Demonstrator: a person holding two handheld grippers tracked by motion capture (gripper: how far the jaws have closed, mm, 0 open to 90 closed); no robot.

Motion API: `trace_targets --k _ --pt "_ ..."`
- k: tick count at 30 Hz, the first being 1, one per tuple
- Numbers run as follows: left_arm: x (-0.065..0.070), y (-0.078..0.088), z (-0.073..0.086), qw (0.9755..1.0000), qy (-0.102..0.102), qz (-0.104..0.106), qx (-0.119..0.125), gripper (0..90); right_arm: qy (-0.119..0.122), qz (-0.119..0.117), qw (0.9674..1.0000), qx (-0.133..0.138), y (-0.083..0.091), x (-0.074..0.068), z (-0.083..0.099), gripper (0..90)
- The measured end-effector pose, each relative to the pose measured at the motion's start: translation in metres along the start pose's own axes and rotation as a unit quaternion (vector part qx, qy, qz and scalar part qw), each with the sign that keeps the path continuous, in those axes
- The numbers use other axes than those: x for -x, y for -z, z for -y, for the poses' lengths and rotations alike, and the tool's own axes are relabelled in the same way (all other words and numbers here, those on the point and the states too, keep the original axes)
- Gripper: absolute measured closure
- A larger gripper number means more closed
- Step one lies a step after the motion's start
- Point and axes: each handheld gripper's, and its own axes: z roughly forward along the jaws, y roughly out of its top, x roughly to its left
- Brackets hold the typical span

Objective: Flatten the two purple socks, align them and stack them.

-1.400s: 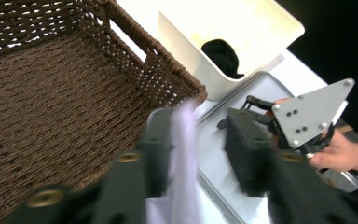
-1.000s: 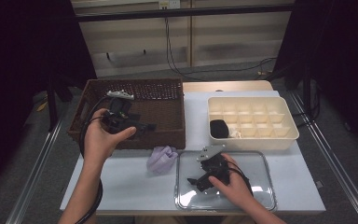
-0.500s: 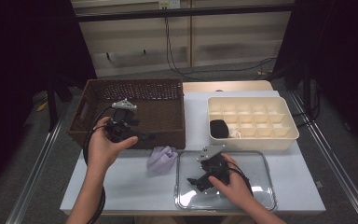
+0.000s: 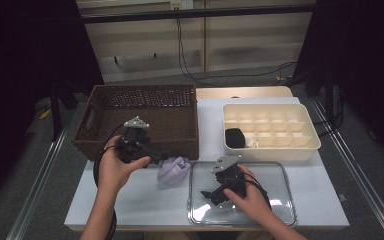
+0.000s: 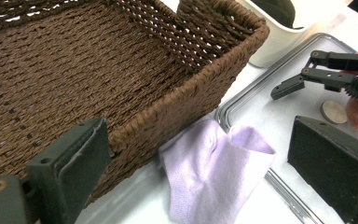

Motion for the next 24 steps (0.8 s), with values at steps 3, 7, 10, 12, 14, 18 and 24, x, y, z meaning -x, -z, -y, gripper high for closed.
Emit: trace_targets --k 3,7,10,12,14,18,24 --pt "0.001 -0.003 0.004 1.0000 0.006 0.003 -0.001 5.3 0.002 0.000 1.0000 0.001 0.000 0.000 0.000 0.7" --pt "0.002 -0.005 0.010 0.9999 0.009 0.004 0.006 4.9 0.000 0.000 1.0000 0.000 0.000 0.000 0.000 0.6" --pt "0.002 -0.004 0.012 1.0000 0.006 -0.001 0.004 5.2 0.002 0.000 1.0000 0.000 0.000 0.000 0.000 0.6" --pt "0.003 -0.004 0.013 1.0000 0.004 0.000 0.002 5.4 0.001 0.000 1.0000 0.000 0.000 0.000 0.000 0.6" --pt "0.006 -0.004 0.014 0.9999 0.006 0.001 0.008 5.4 0.002 0.000 1.0000 0.000 0.000 0.000 0.000 0.6" --pt "0.008 -0.005 0.017 1.0000 0.002 0.002 0.005 5.6 0.001 0.000 1.0000 0.000 0.000 0.000 0.000 0.6" --pt "0.009 -0.011 0.026 0.9999 0.007 0.012 0.006 6.0 0.001 0.000 1.0000 0.000 0.000 0.000 0.000 0.6"
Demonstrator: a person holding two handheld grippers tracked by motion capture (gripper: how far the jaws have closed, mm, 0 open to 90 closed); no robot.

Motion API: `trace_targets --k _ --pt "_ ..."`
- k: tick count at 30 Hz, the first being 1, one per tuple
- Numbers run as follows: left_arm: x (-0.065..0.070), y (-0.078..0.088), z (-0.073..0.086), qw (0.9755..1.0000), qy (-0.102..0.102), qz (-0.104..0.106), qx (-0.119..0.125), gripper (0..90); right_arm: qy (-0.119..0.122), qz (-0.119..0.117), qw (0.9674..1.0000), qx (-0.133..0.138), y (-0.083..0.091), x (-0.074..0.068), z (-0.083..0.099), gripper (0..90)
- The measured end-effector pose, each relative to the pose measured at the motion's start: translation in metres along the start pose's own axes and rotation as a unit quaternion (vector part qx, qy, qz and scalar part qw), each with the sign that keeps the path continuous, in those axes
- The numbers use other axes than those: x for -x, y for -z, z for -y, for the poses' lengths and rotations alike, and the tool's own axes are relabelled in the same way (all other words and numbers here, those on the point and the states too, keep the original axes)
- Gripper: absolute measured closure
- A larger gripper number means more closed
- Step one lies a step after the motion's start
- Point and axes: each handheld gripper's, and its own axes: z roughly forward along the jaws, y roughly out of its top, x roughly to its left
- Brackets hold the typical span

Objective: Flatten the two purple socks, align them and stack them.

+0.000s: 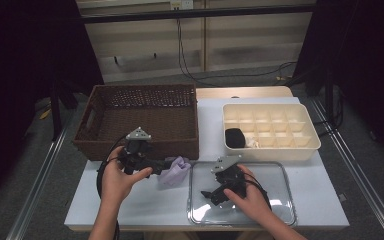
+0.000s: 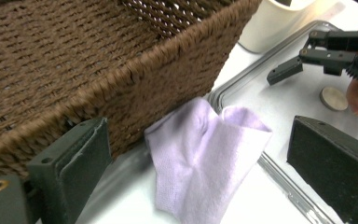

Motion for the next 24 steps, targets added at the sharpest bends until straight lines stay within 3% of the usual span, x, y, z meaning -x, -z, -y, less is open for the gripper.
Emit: trace_targets --k 24 --pt "-0.004 -0.030 0.026 0.9992 0.024 0.007 -0.030 9.7 0.001 0.000 1.0000 0.000 0.000 0.000 0.000 0.7"
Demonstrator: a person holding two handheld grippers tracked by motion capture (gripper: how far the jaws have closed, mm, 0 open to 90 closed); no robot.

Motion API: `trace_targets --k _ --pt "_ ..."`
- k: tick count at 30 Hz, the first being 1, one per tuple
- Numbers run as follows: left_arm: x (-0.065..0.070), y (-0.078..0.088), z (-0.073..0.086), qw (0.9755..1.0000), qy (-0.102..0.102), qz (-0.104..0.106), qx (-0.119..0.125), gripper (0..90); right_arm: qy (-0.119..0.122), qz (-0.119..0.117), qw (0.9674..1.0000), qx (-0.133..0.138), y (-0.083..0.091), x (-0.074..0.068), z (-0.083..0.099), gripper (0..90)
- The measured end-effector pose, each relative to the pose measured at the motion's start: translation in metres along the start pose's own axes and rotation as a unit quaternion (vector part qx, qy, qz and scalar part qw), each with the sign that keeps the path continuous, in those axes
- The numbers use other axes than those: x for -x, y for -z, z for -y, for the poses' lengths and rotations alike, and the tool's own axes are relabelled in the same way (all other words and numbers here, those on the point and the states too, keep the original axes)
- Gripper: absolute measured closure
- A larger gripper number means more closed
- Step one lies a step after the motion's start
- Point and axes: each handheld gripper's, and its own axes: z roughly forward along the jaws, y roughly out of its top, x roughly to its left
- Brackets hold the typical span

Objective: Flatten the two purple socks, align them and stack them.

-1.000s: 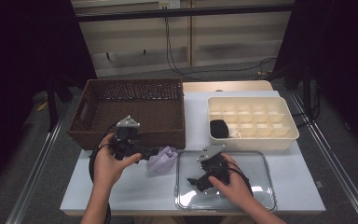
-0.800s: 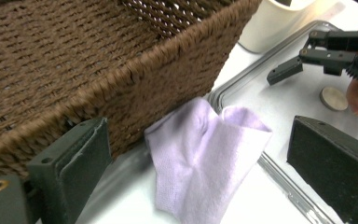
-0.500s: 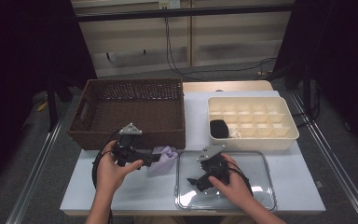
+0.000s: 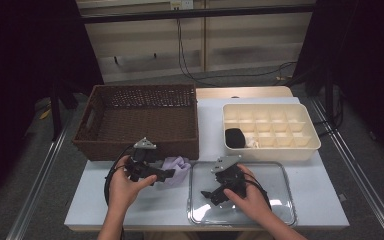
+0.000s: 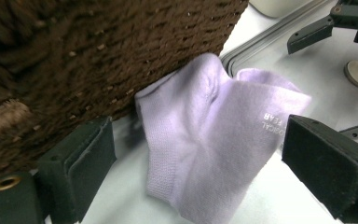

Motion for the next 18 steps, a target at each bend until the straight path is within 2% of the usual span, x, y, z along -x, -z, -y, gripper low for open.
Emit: trace_targets --k 8,18 --pt "0.004 -0.003 0.001 1.0000 -0.008 -0.001 0.001 12.7 0.000 0.000 1.0000 0.000 0.000 0.000 0.000 0.7" --pt "0.013 -0.011 0.001 0.9996 -0.025 0.011 -0.010 26.6 0.000 0.000 1.0000 0.000 0.000 0.000 0.000 0.7"
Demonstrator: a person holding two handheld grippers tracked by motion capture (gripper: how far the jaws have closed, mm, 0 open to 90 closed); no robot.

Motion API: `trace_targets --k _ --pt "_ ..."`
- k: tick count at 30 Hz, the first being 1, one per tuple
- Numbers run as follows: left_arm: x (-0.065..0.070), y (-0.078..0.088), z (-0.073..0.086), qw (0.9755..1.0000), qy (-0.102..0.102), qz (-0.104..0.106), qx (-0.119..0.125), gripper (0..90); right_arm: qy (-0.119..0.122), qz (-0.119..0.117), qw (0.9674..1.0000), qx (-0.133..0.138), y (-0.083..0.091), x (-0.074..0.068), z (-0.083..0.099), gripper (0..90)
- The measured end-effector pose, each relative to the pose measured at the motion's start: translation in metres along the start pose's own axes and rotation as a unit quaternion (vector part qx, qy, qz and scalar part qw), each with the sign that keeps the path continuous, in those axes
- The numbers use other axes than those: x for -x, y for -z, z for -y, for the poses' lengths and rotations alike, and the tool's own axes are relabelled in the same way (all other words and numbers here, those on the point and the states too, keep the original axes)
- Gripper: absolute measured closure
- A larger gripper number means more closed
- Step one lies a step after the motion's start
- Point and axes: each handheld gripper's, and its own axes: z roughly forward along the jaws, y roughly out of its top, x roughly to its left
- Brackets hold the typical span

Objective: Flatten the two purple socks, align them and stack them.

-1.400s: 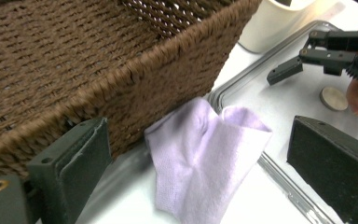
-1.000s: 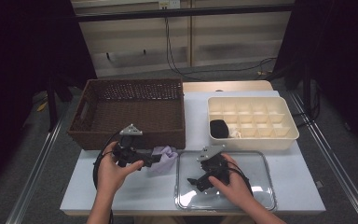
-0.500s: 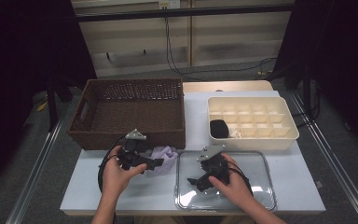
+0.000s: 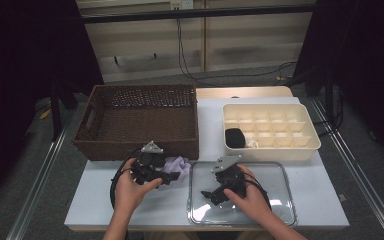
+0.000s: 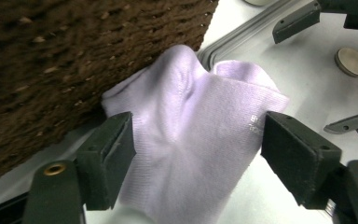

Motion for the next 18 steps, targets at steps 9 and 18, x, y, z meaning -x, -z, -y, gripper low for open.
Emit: trace_targets --k 9,18 --pt "0.010 -0.008 0.003 0.9999 -0.011 0.009 -0.002 32.9 0.000 0.001 1.0000 -0.001 0.000 0.000 0.000 0.6" --pt "0.017 -0.006 0.002 0.9998 -0.017 0.011 0.006 38.6 0.000 0.000 1.0000 -0.001 0.000 0.000 0.000 0.6"
